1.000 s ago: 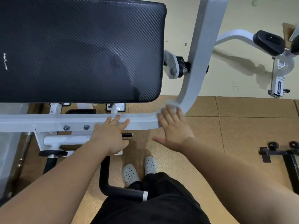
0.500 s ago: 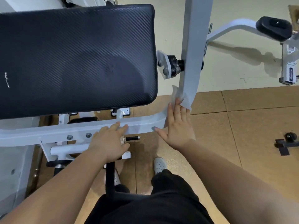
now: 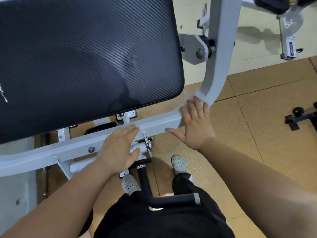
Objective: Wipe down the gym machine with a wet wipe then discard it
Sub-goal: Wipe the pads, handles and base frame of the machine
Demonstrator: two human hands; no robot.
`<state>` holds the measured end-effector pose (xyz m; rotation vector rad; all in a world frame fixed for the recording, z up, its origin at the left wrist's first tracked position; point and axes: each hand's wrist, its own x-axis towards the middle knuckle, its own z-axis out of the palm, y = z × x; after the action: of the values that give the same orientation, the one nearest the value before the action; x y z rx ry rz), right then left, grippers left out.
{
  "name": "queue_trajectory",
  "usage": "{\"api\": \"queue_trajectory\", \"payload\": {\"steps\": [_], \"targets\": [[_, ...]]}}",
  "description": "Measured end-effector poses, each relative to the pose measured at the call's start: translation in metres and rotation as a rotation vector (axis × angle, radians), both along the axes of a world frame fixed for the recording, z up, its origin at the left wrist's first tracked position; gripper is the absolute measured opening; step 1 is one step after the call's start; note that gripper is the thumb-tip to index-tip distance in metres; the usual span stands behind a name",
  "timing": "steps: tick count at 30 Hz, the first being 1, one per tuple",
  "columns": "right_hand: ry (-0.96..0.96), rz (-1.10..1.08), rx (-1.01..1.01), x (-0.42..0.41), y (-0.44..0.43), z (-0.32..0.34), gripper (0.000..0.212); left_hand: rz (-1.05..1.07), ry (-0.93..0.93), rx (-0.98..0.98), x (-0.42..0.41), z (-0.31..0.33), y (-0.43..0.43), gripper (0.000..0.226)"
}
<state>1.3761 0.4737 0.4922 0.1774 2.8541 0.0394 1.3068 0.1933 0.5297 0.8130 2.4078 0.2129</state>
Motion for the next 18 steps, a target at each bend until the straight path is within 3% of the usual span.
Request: {"api": "queue_trajectory", "payload": {"steps": [3,7,9,12,15,18], "targets": [[-0.066,0.014,-0.141,-0.002,-0.061,-0.003,0.109,0.029,-0.004,0.029,0.002,0.001,-0.003,0.074],[-0.074,0.197,-0.330,-0.006,-0.100,-0.009,0.105,0.119,-0.012,0.058,0.008,-0.003,-0.006,0.071],[-0.057,0.270,-0.280,-0.006,-0.080,-0.011,0.095,0.161,-0.011,0.062,0.012,-0.004,-0.008,0.070],[-0.015,0.158,-0.126,0.000,-0.029,-0.010,0.087,0.199,-0.018,0.103,0.015,-0.005,-0.007,0.069],[-0.041,0.041,-0.023,0.004,-0.009,-0.004,0.096,0.207,-0.015,0.125,0.013,-0.005,-0.008,0.068],[-0.074,0.006,-0.089,-0.004,-0.051,0.001,0.105,0.219,-0.026,0.136,0.011,-0.005,-0.009,0.067]]}}
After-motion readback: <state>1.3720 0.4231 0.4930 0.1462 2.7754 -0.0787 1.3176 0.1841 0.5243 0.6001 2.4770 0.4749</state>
